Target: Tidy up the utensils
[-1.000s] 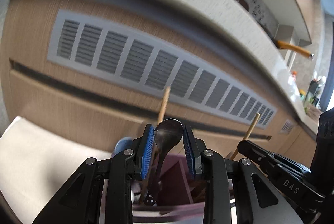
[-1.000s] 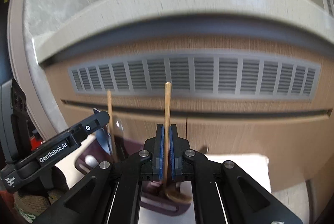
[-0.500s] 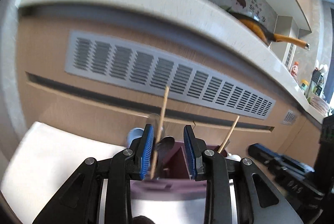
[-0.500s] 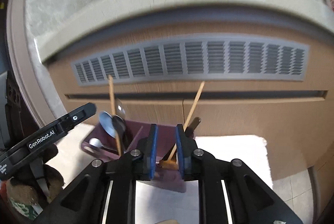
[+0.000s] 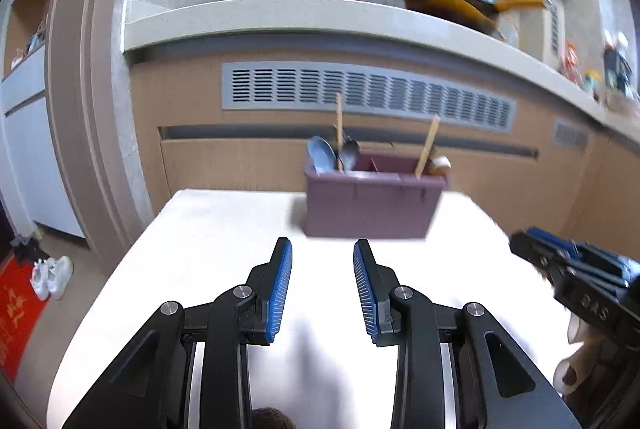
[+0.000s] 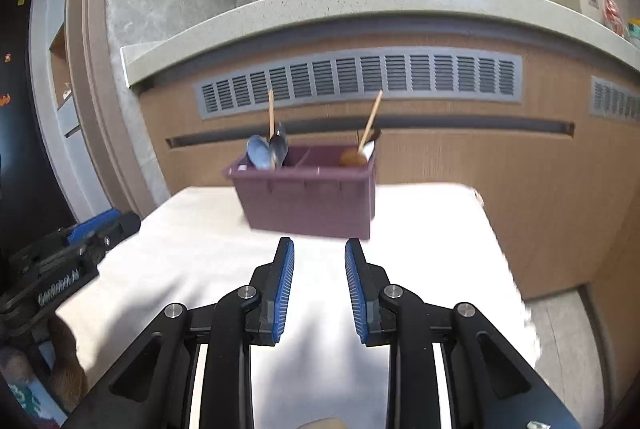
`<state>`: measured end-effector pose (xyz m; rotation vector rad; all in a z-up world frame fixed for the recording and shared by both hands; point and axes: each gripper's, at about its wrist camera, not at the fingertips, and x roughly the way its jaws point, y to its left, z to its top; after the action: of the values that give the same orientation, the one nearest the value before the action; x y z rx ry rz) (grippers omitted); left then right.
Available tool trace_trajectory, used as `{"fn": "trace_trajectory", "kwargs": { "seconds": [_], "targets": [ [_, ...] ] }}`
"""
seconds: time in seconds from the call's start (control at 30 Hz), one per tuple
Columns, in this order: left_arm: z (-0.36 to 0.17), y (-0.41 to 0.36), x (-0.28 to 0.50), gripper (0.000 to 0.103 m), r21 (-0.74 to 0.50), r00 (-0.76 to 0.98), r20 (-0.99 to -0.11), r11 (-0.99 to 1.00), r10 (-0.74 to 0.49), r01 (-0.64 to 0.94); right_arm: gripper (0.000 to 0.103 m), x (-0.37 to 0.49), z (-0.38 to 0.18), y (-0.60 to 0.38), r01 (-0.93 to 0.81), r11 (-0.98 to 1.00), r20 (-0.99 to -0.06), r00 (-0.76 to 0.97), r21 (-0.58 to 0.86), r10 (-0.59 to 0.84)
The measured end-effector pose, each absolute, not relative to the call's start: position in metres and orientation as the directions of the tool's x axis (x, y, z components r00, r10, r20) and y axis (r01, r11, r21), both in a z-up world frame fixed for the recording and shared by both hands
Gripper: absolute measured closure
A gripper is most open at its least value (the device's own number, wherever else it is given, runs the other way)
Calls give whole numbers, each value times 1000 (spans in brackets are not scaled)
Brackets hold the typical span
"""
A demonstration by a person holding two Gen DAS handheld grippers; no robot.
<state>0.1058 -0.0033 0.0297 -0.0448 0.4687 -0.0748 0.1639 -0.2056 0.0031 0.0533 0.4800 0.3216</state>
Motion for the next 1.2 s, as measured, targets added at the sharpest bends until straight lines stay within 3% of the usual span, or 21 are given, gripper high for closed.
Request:
{"fn": "trace_trajectory", "kwargs": {
  "seconds": [0.27, 1.2],
  "targets": [
    [24, -21, 81, 70, -42, 877, -468, 994, -109, 101, 78, 133, -18, -201, -273, 955, -478, 828, 113, 293],
    [20, -19, 88, 70, -60, 859, -501, 994, -108, 91, 78, 128, -15, -200, -294, 950, -469, 828, 106, 309]
  ]
}}
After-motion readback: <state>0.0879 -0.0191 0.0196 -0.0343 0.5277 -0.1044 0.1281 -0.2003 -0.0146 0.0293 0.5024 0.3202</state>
